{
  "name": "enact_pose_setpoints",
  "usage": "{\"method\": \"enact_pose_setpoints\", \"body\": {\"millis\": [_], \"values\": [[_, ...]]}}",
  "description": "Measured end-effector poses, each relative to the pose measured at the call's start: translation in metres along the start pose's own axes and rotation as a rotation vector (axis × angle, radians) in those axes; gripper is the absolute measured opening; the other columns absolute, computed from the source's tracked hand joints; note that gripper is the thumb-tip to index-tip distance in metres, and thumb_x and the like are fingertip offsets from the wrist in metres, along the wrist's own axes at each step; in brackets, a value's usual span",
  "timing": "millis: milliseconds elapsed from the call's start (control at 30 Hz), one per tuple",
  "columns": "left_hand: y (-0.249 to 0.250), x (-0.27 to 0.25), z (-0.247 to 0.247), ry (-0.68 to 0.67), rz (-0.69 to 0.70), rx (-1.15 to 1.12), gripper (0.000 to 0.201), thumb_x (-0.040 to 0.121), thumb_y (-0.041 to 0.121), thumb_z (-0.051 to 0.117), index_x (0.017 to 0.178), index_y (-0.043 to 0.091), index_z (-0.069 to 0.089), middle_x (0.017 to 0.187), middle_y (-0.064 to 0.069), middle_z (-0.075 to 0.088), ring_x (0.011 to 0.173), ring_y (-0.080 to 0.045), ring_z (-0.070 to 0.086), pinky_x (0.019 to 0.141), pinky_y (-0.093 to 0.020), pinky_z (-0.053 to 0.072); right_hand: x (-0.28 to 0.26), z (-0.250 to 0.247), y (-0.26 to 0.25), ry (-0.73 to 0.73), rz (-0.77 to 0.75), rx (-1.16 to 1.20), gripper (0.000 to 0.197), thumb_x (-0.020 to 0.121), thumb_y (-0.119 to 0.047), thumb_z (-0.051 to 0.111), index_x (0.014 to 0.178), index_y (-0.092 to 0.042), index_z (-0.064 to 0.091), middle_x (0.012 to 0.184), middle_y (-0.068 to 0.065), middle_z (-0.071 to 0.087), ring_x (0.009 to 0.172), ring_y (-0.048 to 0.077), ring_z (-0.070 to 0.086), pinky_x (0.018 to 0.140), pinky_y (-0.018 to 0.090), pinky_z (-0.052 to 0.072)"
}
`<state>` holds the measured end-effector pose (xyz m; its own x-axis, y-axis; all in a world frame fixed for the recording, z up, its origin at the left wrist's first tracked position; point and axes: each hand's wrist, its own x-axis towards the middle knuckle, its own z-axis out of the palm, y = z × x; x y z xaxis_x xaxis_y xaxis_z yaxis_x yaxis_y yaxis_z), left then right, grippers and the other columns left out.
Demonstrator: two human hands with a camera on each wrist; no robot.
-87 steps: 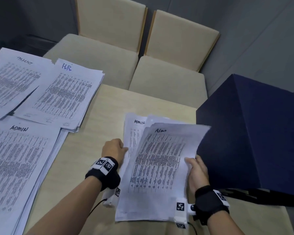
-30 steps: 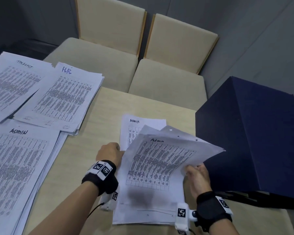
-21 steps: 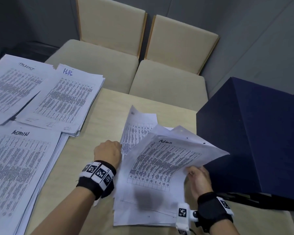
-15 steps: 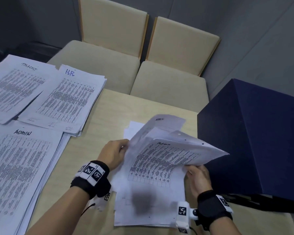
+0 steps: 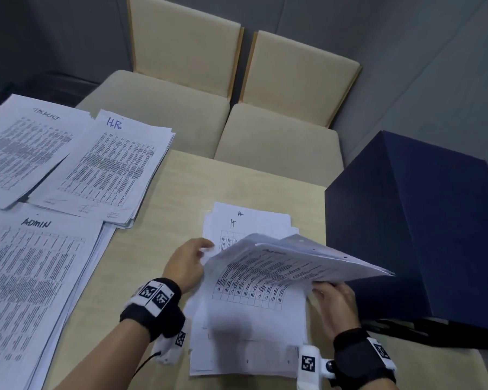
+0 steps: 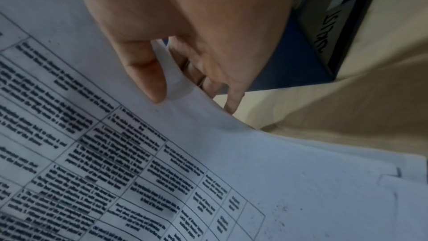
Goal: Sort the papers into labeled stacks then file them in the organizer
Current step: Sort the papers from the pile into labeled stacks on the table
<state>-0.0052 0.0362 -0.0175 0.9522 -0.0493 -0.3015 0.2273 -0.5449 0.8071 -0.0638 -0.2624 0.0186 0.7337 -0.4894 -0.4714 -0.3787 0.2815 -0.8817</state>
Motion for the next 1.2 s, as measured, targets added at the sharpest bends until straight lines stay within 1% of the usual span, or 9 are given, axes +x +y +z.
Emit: {"method": "enact_pose_setpoints", "body": {"millis": [67,233,333,433,533,733,967,1100,1200], "values": [[0.008,0.003,-0.002,0.082,0.007,0.019,0.054,0.074,-0.016,0.045,0.107,0.025,0.06,0.114,0.003,0.066,0.095,-0.013,0.062,0.084,-0.029,0.052,-0.006,-0.005,-0.003,0.013,-0.038,-0.001,0.02,0.085,0.017,0.051,0.083,-0.001,0.059,0.069,0.007,0.065,0.07,0.018,0.059,0.057,0.021,0.052],[0.047,-0.017,-0.012,-0.368,0.248,-0.034,0.061,0.068,-0.018,0.047,0.112,0.019,0.066,0.11,0.01,0.069,0.101,-0.006,0.065,0.09,-0.028,0.053,-0.022,-0.002,-0.032,-0.091,-0.138,0.214,0.019,0.091,0.004,0.053,0.094,-0.01,0.066,0.089,0.006,0.071,0.088,0.022,0.063,0.074,0.022,0.056],[0.065,-0.03,-0.038,-0.274,0.18,-0.463,0.057,0.064,-0.01,0.045,0.101,0.022,0.073,0.106,0.003,0.074,0.095,-0.01,0.069,0.081,-0.024,0.052,-0.035,0.009,-0.066,-0.188,-0.224,0.363,0.024,0.096,-0.006,0.051,0.117,-0.013,0.062,0.117,0.007,0.071,0.109,0.019,0.065,0.095,0.031,0.053],[0.086,-0.039,-0.066,-0.313,0.261,-0.663,0.066,0.062,-0.013,0.051,0.123,0.012,0.061,0.124,-0.004,0.067,0.109,-0.021,0.066,0.094,-0.031,0.051,-0.05,0.023,-0.096,-0.233,-0.374,0.359,0.025,0.096,-0.005,0.051,0.119,-0.012,0.059,0.121,0.005,0.069,0.114,0.017,0.063,0.098,0.031,0.051],[0.125,-0.039,-0.072,-0.238,0.358,-0.64,0.055,0.076,-0.004,0.074,0.126,0.007,0.055,0.122,-0.007,0.067,0.11,-0.023,0.066,0.095,-0.033,0.052,-0.062,0.039,-0.123,-0.217,-0.533,0.331,0.024,0.096,0.0,0.051,0.118,-0.011,0.053,0.115,-0.001,0.07,0.112,0.013,0.063,0.1,0.03,0.049],[0.158,-0.027,-0.039,0.238,0.334,-0.665,0.03,0.084,0.0,0.069,0.11,0.014,0.062,0.105,-0.003,0.072,0.095,-0.016,0.07,0.082,-0.029,0.057,-0.073,0.057,-0.13,-0.222,-0.556,0.242,0.024,0.098,-0.002,0.051,0.121,-0.009,0.051,0.108,-0.004,0.069,0.098,0.003,0.067,0.08,0.017,0.052],[0.083,-0.022,0.029,0.095,0.035,-0.292,0.022,0.096,0.025,0.058,0.115,0.015,0.054,0.114,-0.005,0.065,0.103,-0.023,0.063,0.089,-0.04,0.053,-0.028,0.037,-0.036,-0.289,-0.278,-0.382,0.018,0.098,-0.015,0.056,0.116,-0.017,0.058,0.112,-0.004,0.067,0.107,0.012,0.063,0.085,0.014,0.049],[0.085,-0.044,0.002,0.162,0.099,-0.451,0.023,0.094,0.03,0.061,0.111,0.014,0.062,0.1,0.007,0.067,0.092,-0.01,0.064,0.084,-0.027,0.05,-0.03,0.05,-0.049,-0.235,-0.385,-0.328,0.03,0.101,-0.017,0.051,0.13,-0.016,0.053,0.119,-0.005,0.064,0.11,0.004,0.06,0.102,0.024,0.045],[0.066,-0.065,-0.021,0.188,0.043,-0.404,0.041,0.087,0.045,0.061,0.116,0.017,0.061,0.111,0.004,0.067,0.101,-0.017,0.064,0.091,-0.041,0.05,-0.035,0.067,-0.056,-0.264,-0.434,-0.277,0.033,0.1,-0.017,0.053,0.133,-0.017,0.054,0.117,-0.005,0.064,0.107,0.007,0.06,0.097,0.025,0.043]]}}
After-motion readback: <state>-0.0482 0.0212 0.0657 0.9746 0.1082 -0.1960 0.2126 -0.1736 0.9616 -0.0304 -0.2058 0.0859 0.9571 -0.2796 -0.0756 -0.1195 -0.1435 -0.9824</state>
